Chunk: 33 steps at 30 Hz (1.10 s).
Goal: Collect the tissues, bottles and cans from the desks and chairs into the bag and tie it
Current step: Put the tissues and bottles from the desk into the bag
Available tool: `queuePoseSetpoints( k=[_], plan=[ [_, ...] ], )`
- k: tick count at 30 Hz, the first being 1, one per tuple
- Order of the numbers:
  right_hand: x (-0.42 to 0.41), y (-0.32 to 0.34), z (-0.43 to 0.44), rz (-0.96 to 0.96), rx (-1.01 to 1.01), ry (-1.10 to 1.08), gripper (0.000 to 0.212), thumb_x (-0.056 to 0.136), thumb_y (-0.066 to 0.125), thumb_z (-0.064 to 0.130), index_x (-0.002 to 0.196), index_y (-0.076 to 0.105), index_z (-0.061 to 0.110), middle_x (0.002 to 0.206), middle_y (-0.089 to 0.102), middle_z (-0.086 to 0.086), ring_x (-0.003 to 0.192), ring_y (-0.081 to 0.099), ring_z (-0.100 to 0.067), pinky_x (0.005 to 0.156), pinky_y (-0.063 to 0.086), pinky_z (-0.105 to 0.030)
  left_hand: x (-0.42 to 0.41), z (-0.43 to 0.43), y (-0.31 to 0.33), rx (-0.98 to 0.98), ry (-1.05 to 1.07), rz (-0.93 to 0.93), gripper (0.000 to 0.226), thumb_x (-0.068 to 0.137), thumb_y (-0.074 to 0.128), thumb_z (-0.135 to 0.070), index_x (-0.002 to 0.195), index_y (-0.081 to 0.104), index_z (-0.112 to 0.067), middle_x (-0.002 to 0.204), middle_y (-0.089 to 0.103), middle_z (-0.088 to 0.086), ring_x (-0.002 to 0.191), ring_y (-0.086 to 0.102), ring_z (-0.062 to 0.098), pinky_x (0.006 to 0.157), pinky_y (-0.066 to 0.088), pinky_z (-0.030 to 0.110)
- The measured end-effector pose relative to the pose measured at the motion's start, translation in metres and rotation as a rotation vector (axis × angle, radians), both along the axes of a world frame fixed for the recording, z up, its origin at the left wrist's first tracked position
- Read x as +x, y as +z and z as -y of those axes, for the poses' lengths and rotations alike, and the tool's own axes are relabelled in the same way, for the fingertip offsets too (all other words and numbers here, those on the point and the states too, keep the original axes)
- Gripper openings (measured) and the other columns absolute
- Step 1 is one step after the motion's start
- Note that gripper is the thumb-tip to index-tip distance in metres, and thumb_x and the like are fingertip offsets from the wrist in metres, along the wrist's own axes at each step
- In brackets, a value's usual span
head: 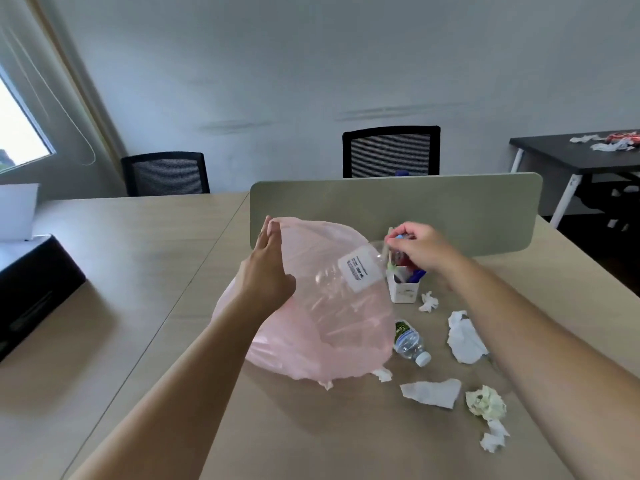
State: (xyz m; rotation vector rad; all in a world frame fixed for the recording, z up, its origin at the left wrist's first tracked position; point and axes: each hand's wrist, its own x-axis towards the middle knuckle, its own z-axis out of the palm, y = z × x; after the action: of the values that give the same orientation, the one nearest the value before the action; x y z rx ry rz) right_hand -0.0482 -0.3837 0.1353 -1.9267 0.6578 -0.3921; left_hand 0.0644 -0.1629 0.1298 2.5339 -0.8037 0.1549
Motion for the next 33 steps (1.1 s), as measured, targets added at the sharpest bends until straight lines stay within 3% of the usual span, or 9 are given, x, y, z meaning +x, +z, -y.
queuePoseSetpoints(
  k=[6,9,14,19,22,25,28,31,33],
  plan=[
    [0.047,-0.099,-0.082,-0.094,0.342,0.057,0.008,0.089,0.056,0.004,0.088,0.055,0.012,0.081,0.055,-0.004,0.057,0.054,-0.017,0.062,0.054,-0.029,-0.001,-0.029,0.005,-0.074,0.031,-0.001,0.092,0.074,0.059,-0.002,0.149,0.008,-0.020,0.160,0.005,-0.012,0.119,0.052,0.028,0.073,0.037,0.027],
    [0.058,-0.129,-0.100,-0.121,0.448,0.111,0.022,0.089,0.055,-0.001,0.104,0.055,0.015,0.110,0.056,-0.006,0.081,0.063,-0.023,0.077,0.056,-0.032,0.000,-0.033,-0.003,-0.091,0.061,-0.015,0.094,0.074,0.058,-0.001,0.150,0.006,-0.020,0.160,0.005,-0.011,0.121,0.050,0.029,0.076,0.038,0.028],
    [0.057,-0.112,-0.084,-0.109,0.296,0.229,0.049,0.091,0.050,-0.001,0.136,0.048,0.016,0.132,0.046,0.003,0.109,0.059,-0.020,0.085,0.049,-0.027,0.011,-0.028,-0.015,-0.105,0.128,-0.020,0.093,0.076,0.057,-0.003,0.151,0.004,-0.021,0.161,0.005,-0.010,0.119,0.052,0.030,0.076,0.036,0.028],
    [0.024,-0.062,-0.032,-0.024,0.220,0.299,0.028,0.092,0.050,-0.003,0.115,0.062,0.007,0.108,0.067,-0.005,0.091,0.061,-0.013,0.079,0.050,-0.024,0.034,-0.013,-0.009,-0.100,0.228,-0.011,0.092,0.082,0.056,-0.003,0.152,-0.002,-0.012,0.161,0.000,0.000,0.141,0.031,0.022,0.098,0.037,0.033],
    [0.000,-0.057,0.000,0.086,0.154,0.046,0.026,0.091,0.046,-0.001,0.095,0.066,0.016,0.090,0.069,-0.007,0.079,0.063,-0.016,0.070,0.049,-0.026,0.057,-0.010,-0.001,-0.167,0.285,-0.028,0.092,0.082,0.059,-0.003,0.152,-0.001,-0.008,0.161,0.003,0.006,0.146,0.018,0.024,0.108,0.032,0.037],
    [-0.015,-0.104,0.021,-0.211,-0.193,-0.054,0.026,0.087,0.055,0.011,0.110,0.061,0.021,0.117,0.061,-0.008,0.099,0.057,-0.021,0.082,0.046,-0.032,0.072,-0.010,0.001,-0.231,0.323,-0.062,0.092,0.082,0.060,-0.004,0.152,0.000,-0.009,0.161,0.002,0.005,0.147,0.015,0.024,0.112,0.027,0.038],
    [-0.024,-0.165,0.017,-0.537,-0.270,0.016,0.074,0.083,0.064,0.035,0.146,0.026,0.027,0.150,0.030,-0.010,0.133,0.038,-0.031,0.107,0.037,-0.042,0.074,-0.008,-0.009,-0.209,0.294,-0.069,0.093,0.080,0.062,-0.004,0.152,0.003,-0.010,0.161,0.008,0.006,0.146,0.017,0.025,0.113,0.029,0.039],
    [-0.019,-0.201,0.011,-0.679,-0.369,0.012,0.089,0.081,0.058,0.060,0.149,0.005,0.040,0.160,0.003,-0.004,0.142,0.022,-0.036,0.109,0.030,-0.048,0.064,-0.008,-0.027,-0.106,0.191,-0.067,0.095,0.078,0.061,-0.003,0.152,0.001,-0.013,0.160,0.012,0.005,0.144,0.021,0.027,0.110,0.033,0.041],
    [-0.013,-0.212,0.008,-0.693,-0.381,0.008,0.085,0.084,0.058,0.055,0.149,0.005,0.041,0.158,0.011,-0.007,0.137,0.030,-0.036,0.106,0.035,-0.048,0.055,-0.011,-0.038,-0.009,0.111,-0.058,0.097,0.077,0.061,-0.003,0.152,0.000,-0.016,0.161,0.008,0.000,0.144,0.024,0.025,0.105,0.036,0.039]
  ],
)
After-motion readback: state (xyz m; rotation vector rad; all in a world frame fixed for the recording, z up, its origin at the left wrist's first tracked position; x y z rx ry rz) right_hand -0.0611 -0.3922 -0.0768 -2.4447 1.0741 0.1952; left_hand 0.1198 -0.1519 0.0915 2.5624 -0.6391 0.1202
